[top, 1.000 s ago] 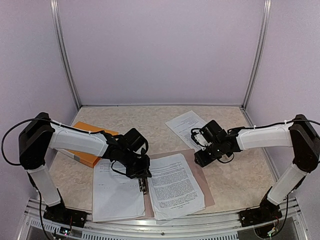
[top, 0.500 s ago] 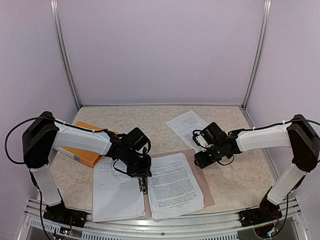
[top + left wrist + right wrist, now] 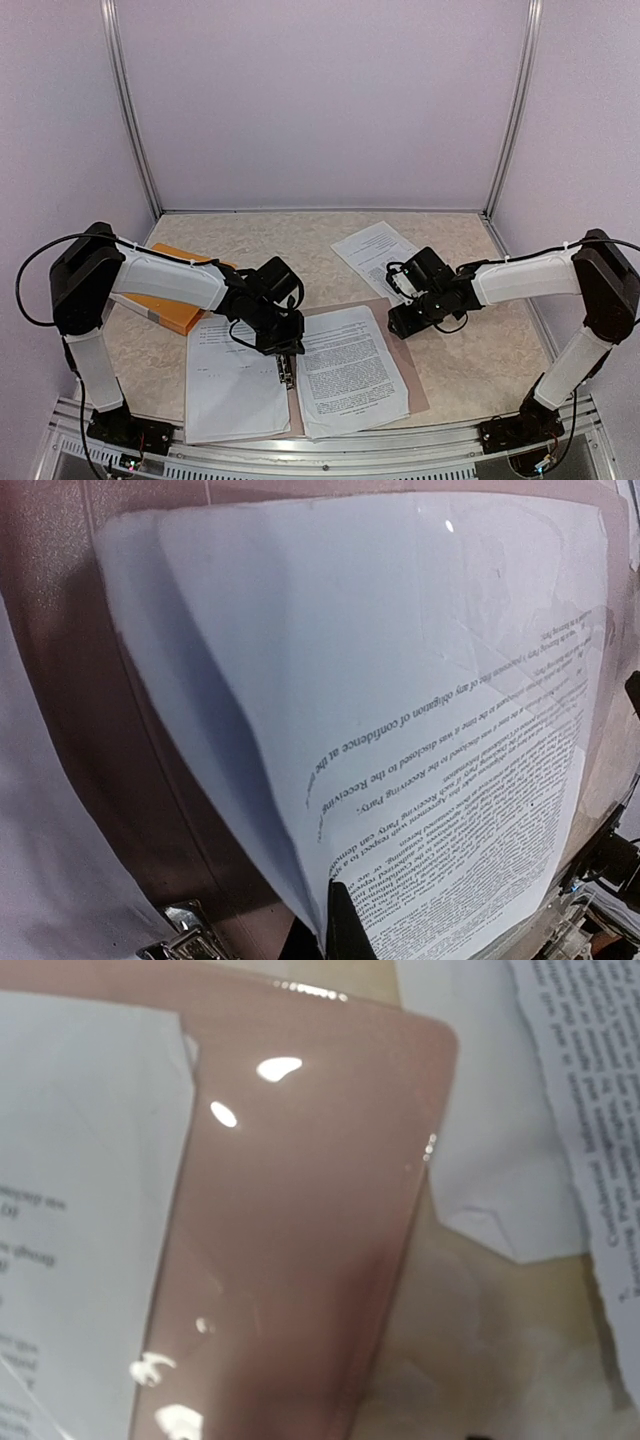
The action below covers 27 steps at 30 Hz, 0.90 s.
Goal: Put the files into the folder
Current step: Insert the file into the form pockets on the folder.
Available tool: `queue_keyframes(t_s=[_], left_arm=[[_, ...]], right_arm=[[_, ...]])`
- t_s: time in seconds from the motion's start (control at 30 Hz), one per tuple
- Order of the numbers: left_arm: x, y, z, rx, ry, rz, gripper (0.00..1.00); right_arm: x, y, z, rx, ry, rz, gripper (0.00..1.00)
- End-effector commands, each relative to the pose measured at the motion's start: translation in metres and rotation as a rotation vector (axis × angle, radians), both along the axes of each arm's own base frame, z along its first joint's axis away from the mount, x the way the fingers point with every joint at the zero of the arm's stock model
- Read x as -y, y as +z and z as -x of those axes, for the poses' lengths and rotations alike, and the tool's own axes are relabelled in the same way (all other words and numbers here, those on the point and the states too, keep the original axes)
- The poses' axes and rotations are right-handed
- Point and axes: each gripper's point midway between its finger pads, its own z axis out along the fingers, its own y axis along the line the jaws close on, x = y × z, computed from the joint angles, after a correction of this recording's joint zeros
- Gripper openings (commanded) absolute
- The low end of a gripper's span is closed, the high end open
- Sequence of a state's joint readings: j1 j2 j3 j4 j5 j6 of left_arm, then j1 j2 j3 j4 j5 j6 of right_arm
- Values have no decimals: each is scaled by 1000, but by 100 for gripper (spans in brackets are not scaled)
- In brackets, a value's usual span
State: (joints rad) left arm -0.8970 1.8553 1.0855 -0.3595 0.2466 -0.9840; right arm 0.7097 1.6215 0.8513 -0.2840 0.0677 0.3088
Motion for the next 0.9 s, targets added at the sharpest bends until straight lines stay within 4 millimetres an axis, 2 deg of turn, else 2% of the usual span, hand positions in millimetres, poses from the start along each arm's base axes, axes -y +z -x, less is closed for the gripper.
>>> queue_keyframes(t_s=[0.0,0.37,0.87], left_arm=[[5,1,-8,16,14,14,0],[7,0,-13,17,30,23,0],[18,-1,-21,26,6,34,0]], right_arm=[[5,-8,0,-20,-21,1,60],[8,-8,-1,-18,-33,-1,63],[-5,-16,4,-58,-22,-93,63]])
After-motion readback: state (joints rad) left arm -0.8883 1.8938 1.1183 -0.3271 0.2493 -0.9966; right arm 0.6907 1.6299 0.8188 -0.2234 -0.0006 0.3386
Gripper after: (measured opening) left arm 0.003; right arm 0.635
